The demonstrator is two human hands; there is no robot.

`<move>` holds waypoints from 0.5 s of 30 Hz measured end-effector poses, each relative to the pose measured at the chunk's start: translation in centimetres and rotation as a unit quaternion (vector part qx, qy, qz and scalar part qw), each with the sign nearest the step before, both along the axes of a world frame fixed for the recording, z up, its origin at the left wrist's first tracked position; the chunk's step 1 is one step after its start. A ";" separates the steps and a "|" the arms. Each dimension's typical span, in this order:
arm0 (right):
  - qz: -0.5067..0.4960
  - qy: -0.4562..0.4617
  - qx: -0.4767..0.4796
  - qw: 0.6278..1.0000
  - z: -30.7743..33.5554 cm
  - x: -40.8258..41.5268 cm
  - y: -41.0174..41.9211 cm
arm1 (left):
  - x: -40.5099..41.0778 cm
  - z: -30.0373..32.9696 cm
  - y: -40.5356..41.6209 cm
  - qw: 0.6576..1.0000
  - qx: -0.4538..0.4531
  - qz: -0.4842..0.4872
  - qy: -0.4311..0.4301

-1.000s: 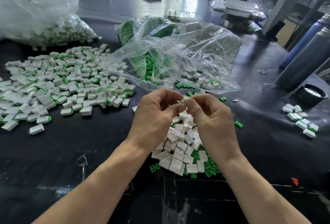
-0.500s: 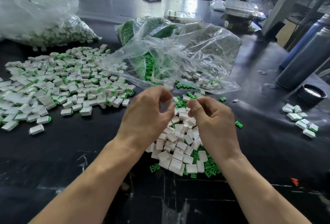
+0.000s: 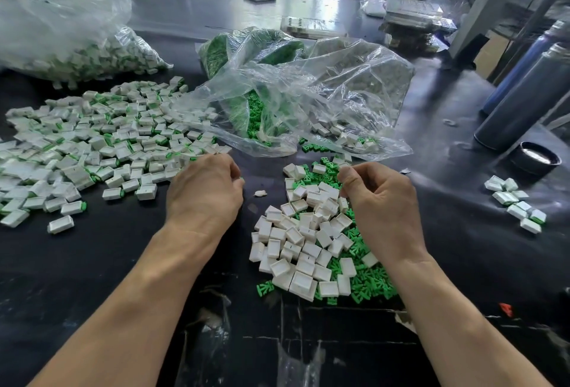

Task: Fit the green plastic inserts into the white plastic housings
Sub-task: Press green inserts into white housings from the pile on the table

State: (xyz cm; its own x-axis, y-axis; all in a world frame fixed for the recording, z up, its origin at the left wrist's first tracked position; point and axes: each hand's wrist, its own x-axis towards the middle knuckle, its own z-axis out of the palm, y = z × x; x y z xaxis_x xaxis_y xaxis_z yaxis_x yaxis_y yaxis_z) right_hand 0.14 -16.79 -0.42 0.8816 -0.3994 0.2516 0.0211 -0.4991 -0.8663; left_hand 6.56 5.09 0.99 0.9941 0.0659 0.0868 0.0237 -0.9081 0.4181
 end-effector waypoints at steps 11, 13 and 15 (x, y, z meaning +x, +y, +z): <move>-0.022 0.123 -0.108 0.986 0.8 0.3 -2.1 | -0.9 0.9 -0.3 0.997 -0.017 -0.052 -0.054; -0.024 0.149 -0.131 0.980 1.0 0.4 -2.3 | -1.3 0.9 -0.7 0.994 -0.083 -0.077 0.002; -0.021 0.175 -0.142 0.974 1.2 0.4 -2.7 | -1.5 0.7 -0.9 0.985 -0.109 -0.105 0.080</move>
